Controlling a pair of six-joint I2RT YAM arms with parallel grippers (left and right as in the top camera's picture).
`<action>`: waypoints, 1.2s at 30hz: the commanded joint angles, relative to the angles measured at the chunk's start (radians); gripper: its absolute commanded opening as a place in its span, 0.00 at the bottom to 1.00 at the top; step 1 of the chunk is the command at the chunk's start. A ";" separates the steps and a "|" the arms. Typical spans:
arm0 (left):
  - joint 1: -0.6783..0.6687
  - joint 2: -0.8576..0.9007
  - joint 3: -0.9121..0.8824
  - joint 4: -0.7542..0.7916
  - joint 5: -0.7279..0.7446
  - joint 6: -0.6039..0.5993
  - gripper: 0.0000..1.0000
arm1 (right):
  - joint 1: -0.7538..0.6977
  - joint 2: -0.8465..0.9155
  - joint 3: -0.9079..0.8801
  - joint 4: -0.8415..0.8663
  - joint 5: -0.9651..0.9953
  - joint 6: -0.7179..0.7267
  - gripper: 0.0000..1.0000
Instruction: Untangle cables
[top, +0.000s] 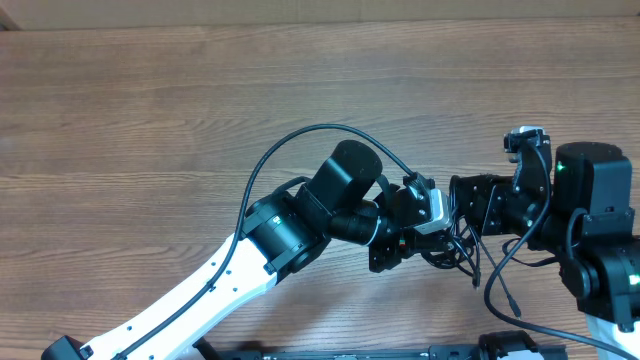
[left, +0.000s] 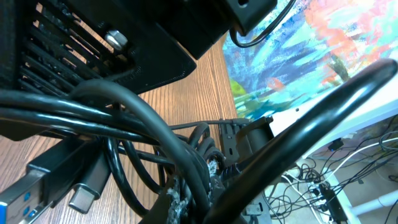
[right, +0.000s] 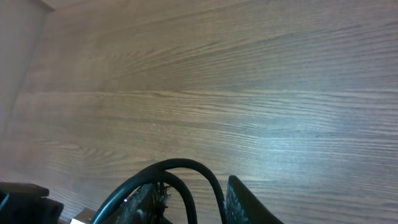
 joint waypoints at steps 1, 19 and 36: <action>-0.022 -0.012 0.023 0.001 0.002 0.005 0.04 | -0.001 0.003 0.020 -0.005 -0.011 -0.033 0.28; -0.021 -0.189 0.023 -0.101 -0.310 0.087 0.04 | -0.001 0.003 0.020 -0.131 0.595 0.246 0.12; -0.021 -0.196 0.023 -0.160 -0.397 0.085 0.04 | -0.001 0.003 0.020 -0.145 0.620 0.338 0.52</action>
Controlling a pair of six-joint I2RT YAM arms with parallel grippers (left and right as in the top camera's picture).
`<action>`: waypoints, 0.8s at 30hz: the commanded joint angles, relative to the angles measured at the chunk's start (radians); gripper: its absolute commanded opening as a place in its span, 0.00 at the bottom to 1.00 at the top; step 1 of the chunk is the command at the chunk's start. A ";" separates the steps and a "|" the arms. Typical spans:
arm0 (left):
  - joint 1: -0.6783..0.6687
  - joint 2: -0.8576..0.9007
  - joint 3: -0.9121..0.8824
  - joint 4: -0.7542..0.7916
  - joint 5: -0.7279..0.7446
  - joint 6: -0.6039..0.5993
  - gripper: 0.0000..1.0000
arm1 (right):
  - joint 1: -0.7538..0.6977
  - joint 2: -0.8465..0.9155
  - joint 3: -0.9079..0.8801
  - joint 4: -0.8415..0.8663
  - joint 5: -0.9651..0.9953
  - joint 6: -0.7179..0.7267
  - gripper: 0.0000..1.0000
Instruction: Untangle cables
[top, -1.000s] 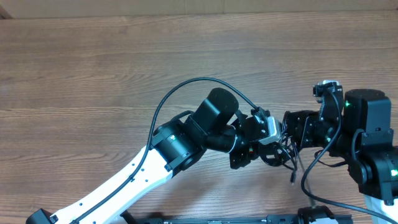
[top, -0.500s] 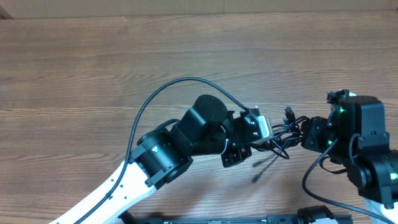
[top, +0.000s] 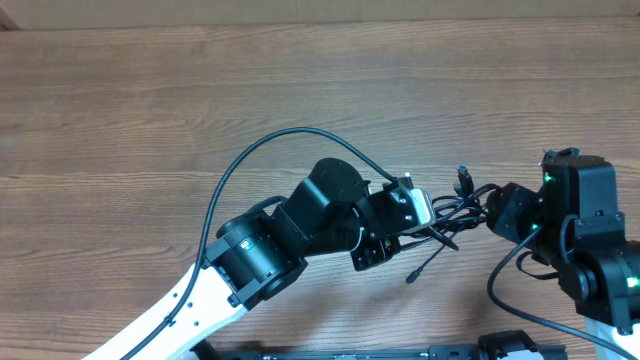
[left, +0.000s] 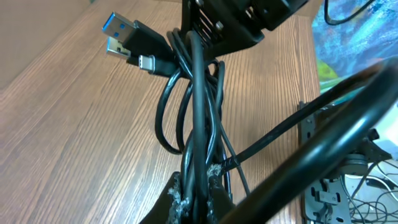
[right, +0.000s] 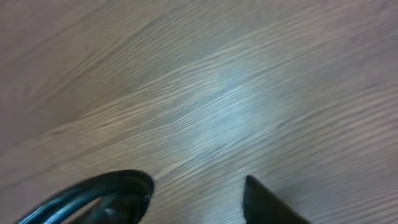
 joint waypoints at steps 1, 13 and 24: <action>0.001 -0.056 0.023 -0.029 0.002 0.014 0.04 | -0.026 0.006 0.019 0.026 0.149 0.014 0.52; 0.002 -0.053 0.023 -0.027 -0.094 -0.094 0.04 | -0.026 -0.029 0.022 0.086 -0.185 -0.127 0.57; 0.002 -0.052 0.023 -0.020 -0.127 -0.130 0.04 | -0.026 -0.085 0.023 0.117 -0.337 -0.213 0.98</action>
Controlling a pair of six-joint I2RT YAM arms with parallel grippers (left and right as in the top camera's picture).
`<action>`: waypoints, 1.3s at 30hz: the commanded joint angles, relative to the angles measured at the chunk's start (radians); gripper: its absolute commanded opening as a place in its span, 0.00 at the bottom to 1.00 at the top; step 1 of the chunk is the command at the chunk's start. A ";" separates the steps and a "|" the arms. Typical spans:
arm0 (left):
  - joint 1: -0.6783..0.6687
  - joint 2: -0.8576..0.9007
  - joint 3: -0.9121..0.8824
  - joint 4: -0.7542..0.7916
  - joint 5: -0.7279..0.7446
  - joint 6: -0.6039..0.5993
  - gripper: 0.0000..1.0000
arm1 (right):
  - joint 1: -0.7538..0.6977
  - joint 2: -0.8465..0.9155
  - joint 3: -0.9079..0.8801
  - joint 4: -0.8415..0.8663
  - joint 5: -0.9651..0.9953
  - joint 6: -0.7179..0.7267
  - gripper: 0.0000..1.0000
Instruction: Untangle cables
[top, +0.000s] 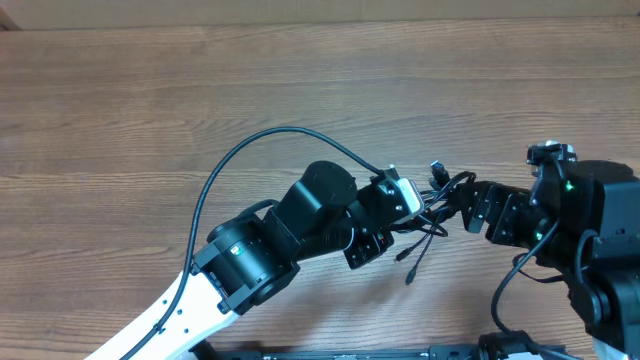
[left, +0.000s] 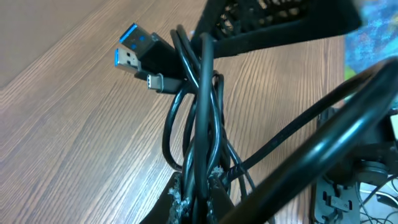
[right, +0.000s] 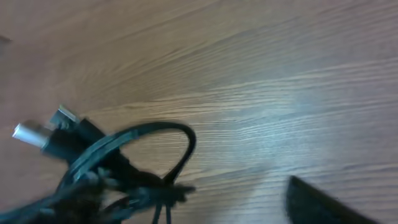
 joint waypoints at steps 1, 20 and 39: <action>0.006 -0.024 0.023 0.021 -0.032 -0.069 0.04 | -0.001 -0.023 0.023 0.008 -0.010 -0.008 1.00; 0.263 -0.024 0.023 0.074 0.447 -0.061 0.04 | -0.001 -0.027 0.023 0.008 0.138 0.129 1.00; 0.504 -0.024 0.022 0.134 0.916 0.103 0.04 | -0.001 -0.087 0.029 0.053 0.011 0.134 0.96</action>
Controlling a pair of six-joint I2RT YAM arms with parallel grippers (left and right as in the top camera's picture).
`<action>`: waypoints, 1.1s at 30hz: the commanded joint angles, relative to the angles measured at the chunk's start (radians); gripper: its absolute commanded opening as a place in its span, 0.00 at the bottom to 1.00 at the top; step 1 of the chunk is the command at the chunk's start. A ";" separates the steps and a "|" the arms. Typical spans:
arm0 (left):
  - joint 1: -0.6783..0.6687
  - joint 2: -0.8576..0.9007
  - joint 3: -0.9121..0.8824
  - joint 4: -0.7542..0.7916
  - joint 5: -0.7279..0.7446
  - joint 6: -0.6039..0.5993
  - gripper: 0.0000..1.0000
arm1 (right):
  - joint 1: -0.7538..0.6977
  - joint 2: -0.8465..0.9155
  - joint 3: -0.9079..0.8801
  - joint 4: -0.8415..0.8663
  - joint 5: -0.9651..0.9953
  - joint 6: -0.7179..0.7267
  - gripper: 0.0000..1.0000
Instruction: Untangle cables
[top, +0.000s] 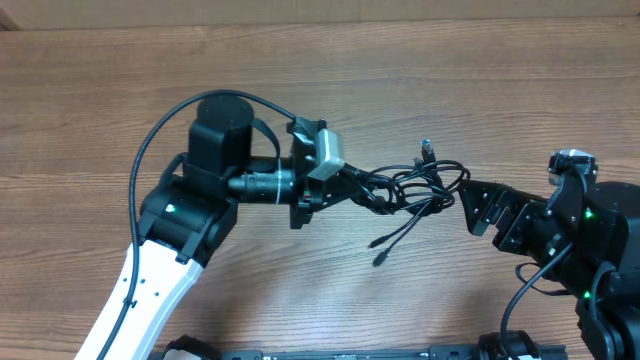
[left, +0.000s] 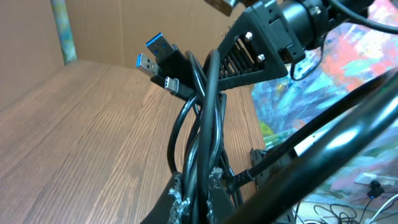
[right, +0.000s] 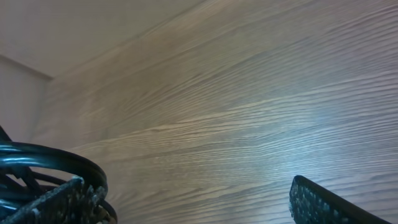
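Observation:
A tangle of black cables (top: 412, 188) hangs between the two grippers, just above the wooden table (top: 320, 90). My left gripper (top: 345, 186) is shut on the bundle's left end. In the left wrist view the strands run up from the left gripper (left: 196, 200) to blue USB plugs (left: 159, 52). One plug (top: 425, 148) sticks up and two loose ends (top: 378, 258) trail toward the front. My right gripper (top: 474, 206) stands open at the bundle's right end. A cable loop (right: 53, 163) curves beside one of its fingers (right: 69, 198), and nothing lies between them.
The left arm (top: 190, 210) reaches in from the front left. The right arm's body (top: 580, 230) sits at the right edge, with its own cable (top: 520, 290) hanging down toward the front edge.
My left gripper has moved left and a little back, taking the bundle with it. The cables now stretch out further from the right gripper, which has stayed open in much the same place.
At first both grippers were close together at the front right, with the tangle bunched between them. The right gripper's fingers then stood wider apart. The left gripper, shut on the bundle throughout, stood further left at each moment, and the cables are now drawn out.

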 joint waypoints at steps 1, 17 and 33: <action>0.049 -0.024 0.022 0.010 0.100 0.022 0.04 | -0.002 -0.001 0.027 0.003 -0.006 0.008 0.96; 0.062 -0.024 0.022 0.015 0.006 0.021 0.04 | -0.002 -0.001 0.067 0.003 -0.065 -0.037 0.95; 0.062 -0.024 0.022 0.093 0.157 0.018 0.04 | -0.002 -0.001 0.066 0.027 -0.130 -0.203 0.99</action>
